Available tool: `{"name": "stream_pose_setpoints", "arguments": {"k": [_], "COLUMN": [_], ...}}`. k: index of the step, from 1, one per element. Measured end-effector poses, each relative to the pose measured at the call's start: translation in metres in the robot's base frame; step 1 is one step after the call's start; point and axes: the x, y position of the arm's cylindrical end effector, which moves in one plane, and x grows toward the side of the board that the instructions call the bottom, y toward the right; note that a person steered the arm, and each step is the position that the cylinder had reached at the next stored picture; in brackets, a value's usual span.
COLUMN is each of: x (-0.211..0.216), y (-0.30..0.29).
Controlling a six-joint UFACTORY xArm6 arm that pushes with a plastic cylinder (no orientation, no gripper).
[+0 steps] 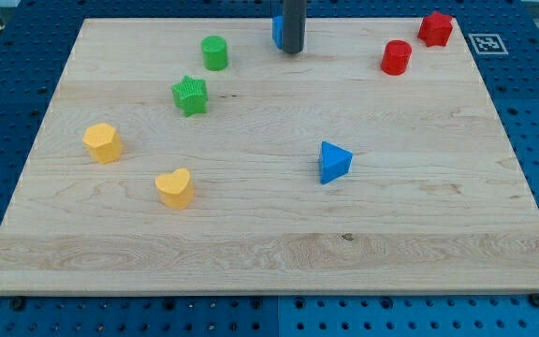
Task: Move your arm below the blue triangle
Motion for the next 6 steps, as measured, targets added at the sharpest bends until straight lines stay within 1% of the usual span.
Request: {"name": "stream_pose_setpoints", "arguments": {"k": [1,2,4,5,6], "x": [0.045,0.104,0.199,0.226,0.230], "y": [0.009,0.016,0.081,0.081,0.082]}}
